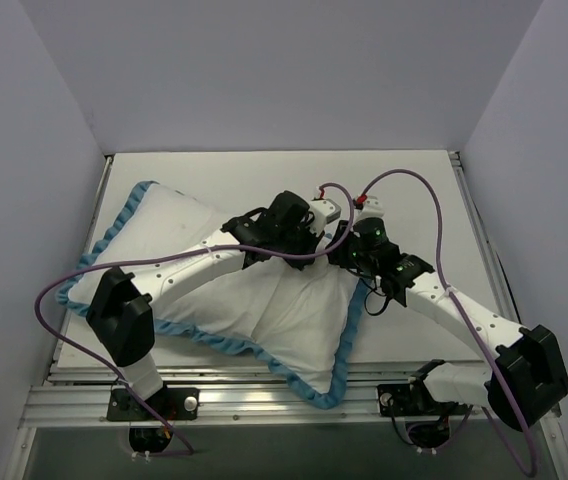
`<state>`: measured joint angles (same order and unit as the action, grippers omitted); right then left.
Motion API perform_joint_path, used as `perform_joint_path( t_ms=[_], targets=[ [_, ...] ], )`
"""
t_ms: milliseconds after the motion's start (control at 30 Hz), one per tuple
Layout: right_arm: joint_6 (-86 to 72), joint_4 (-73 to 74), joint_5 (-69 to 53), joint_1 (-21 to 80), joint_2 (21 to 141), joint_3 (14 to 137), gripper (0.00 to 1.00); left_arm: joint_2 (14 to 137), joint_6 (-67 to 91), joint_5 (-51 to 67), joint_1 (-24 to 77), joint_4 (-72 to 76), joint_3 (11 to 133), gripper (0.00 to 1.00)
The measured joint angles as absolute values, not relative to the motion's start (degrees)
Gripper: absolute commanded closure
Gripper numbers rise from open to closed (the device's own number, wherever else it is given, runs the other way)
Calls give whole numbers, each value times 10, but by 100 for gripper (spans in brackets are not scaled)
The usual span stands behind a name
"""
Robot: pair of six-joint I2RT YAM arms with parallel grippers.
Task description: Remove the pillowcase from the pillow
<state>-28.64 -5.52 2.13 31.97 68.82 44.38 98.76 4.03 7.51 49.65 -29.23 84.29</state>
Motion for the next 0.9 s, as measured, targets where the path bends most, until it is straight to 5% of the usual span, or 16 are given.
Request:
perform_joint_path(
  t_ms=[133,333,900],
  targets=[
    [-288,-48,19,320,692,444,67,988,43,67,498,-292,843,98],
    [-287,-24,10,320,692,451,100,988,56,54,498,-292,843,98],
    [-340,8,-2,239,650,432,100,828,131,-22,467,-280,766,98]
  ],
)
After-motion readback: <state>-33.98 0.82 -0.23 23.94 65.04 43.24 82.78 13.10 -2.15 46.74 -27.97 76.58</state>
